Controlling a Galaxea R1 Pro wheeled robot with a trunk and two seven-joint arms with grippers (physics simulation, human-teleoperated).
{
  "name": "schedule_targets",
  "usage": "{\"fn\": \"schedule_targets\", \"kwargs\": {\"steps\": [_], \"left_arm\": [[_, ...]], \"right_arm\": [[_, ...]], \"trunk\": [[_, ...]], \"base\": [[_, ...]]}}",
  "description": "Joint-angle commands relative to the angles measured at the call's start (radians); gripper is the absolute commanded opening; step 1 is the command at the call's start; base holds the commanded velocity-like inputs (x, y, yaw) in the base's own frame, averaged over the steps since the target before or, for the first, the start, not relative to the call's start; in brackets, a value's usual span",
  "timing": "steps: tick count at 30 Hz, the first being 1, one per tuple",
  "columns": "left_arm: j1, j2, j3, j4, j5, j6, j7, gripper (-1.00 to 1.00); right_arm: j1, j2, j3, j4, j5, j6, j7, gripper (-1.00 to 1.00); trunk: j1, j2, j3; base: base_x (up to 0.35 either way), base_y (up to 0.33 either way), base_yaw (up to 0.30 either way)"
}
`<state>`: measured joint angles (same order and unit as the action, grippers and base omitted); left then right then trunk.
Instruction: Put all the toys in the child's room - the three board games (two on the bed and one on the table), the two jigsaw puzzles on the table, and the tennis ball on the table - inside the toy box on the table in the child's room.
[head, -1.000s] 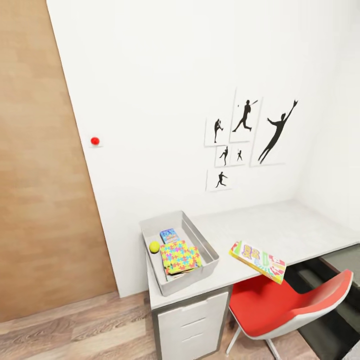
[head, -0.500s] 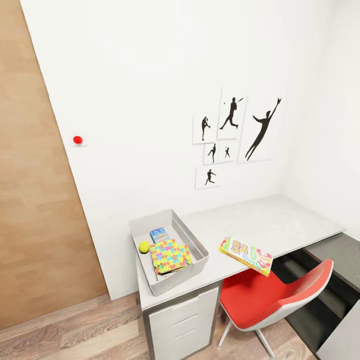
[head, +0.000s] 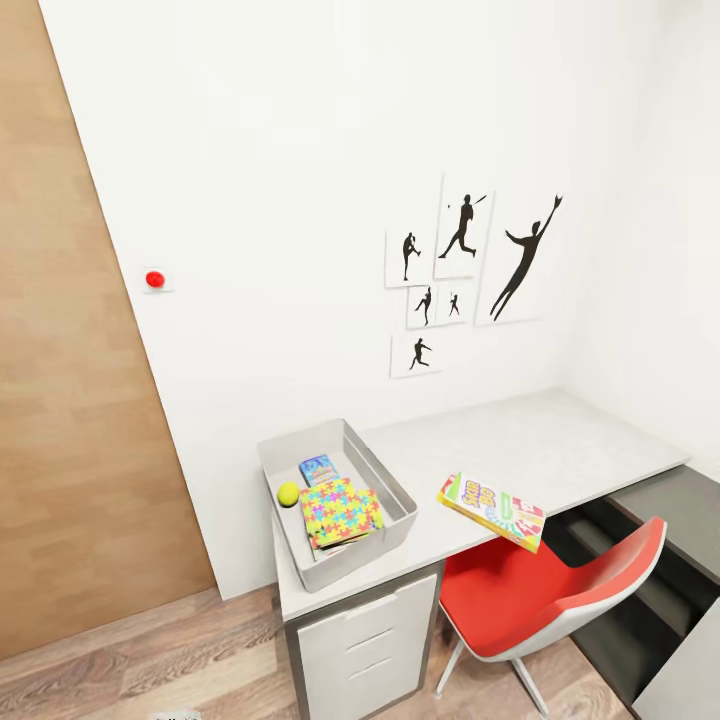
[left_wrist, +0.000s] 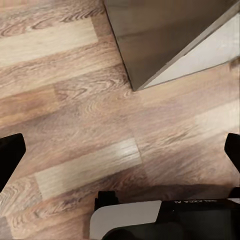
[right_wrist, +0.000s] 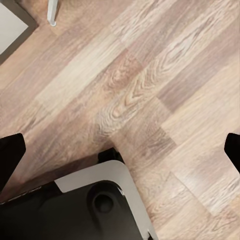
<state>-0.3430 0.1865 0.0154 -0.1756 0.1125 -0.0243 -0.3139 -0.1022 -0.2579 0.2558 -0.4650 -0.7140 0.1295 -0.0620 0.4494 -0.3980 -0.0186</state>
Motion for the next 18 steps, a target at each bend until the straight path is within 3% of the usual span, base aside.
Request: {"fn": "schedule_targets", "kwargs": {"steps": [1,6,9,13,18], "left_arm": [[-0.001,0.008,0.001,-0.004,0.008,0.009,-0.052,1.0],[-0.002,0.047,0.001,-0.029,0.009,0.05,-0.277,1.0],[-0.002,0.062,0.002,-0.038,0.008,0.061,-0.376,1.0],[-0.002,0.068,0.002,-0.043,0.007,0.064,-0.436,1.0],[-0.002,0.07,0.001,-0.046,0.005,0.064,-0.433,1.0]], "right_arm": [[0.0,-0.002,0.007,-0.002,-0.008,-0.001,-0.006,1.0],[0.001,-0.006,0.007,-0.002,-0.009,-0.01,-0.005,1.0],[0.001,-0.008,0.007,-0.001,-0.01,-0.013,-0.005,1.0],[0.001,-0.009,0.007,-0.001,-0.01,-0.015,-0.004,1.0],[0.001,-0.011,0.007,-0.001,-0.01,-0.016,-0.004,1.0]], "trunk": [[0.001,-0.002,-0.002],[0.001,-0.002,-0.002],[0.001,-0.002,0.0],[0.001,-0.002,0.004],[0.001,-0.002,0.009]], "base": [[0.0,0.0,-0.001],[0.0,0.0,-0.014],[0.0,0.0,-0.1],[0.0,0.0,-0.162],[-0.03,-0.006,-0.203]]}}
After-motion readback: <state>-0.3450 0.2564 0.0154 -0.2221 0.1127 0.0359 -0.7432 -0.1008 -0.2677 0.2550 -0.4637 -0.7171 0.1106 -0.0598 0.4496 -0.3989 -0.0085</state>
